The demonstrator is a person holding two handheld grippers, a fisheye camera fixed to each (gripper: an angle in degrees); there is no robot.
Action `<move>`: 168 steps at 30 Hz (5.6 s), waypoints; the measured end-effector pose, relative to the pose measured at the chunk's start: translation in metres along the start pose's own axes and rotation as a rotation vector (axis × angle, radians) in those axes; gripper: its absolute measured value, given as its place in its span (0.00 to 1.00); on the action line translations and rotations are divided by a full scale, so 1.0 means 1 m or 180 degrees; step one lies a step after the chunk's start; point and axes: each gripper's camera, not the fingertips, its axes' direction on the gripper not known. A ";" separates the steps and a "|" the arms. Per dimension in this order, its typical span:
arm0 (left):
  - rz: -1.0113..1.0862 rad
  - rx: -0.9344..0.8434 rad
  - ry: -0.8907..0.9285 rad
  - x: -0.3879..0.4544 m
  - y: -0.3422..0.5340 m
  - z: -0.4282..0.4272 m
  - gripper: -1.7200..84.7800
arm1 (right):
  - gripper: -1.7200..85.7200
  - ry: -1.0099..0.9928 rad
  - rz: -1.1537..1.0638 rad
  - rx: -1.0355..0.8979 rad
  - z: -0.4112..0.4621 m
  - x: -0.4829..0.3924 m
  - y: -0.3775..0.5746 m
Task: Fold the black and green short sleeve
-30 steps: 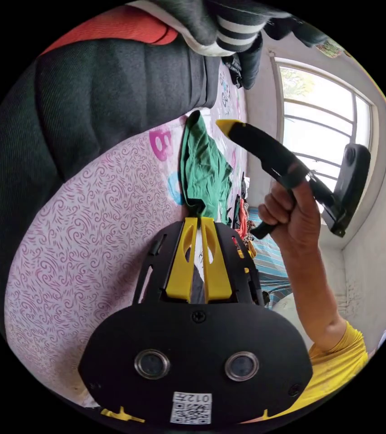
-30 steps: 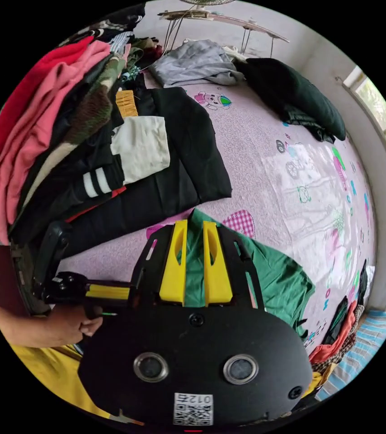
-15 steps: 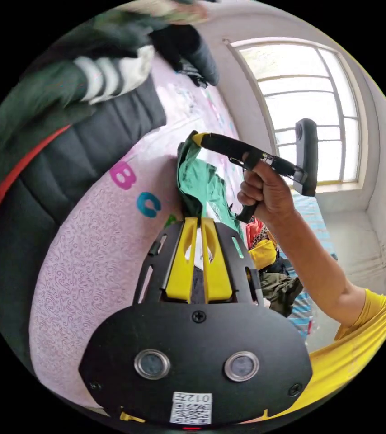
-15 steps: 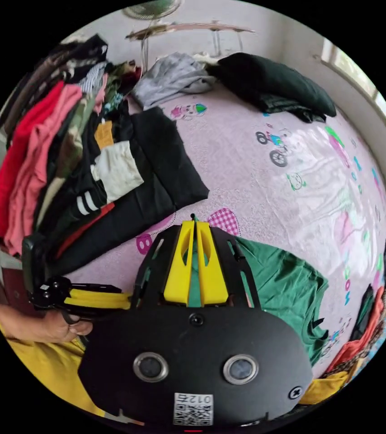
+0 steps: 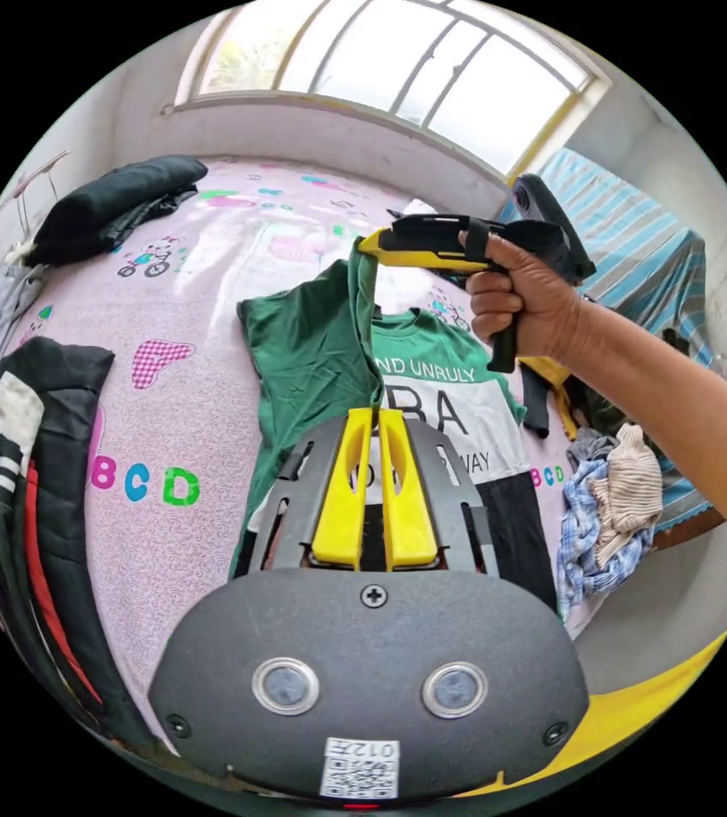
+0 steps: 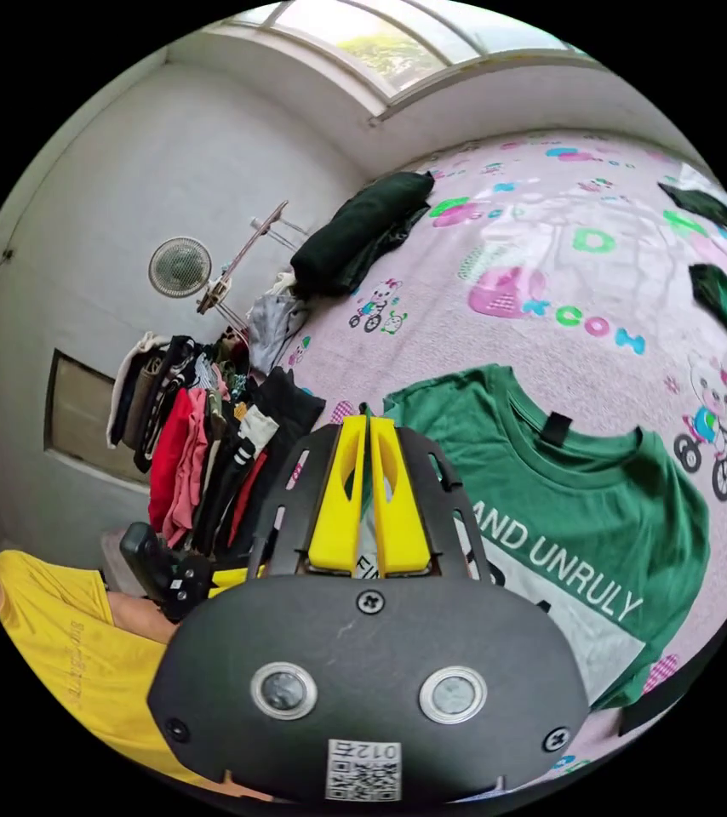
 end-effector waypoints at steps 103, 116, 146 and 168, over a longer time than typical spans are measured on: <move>-0.0399 -0.0922 -0.0684 -0.130 0.502 -0.029 0.03 | 0.02 0.0903 0.1901 0.0053 -0.132 -0.120 0.106; -0.1034 -0.1220 -0.0320 -0.161 0.523 -0.012 0.11 | 0.02 0.0705 0.1834 -0.0043 -0.148 -0.123 0.111; 0.1538 -0.1126 -0.1446 0.026 0.464 0.020 0.02 | 0.02 0.0733 0.1402 -0.0139 -0.194 -0.140 0.095; 0.0294 -0.2078 0.0239 -0.053 0.366 0.085 0.03 | 0.03 0.0088 0.0656 -0.0791 -0.142 -0.224 0.263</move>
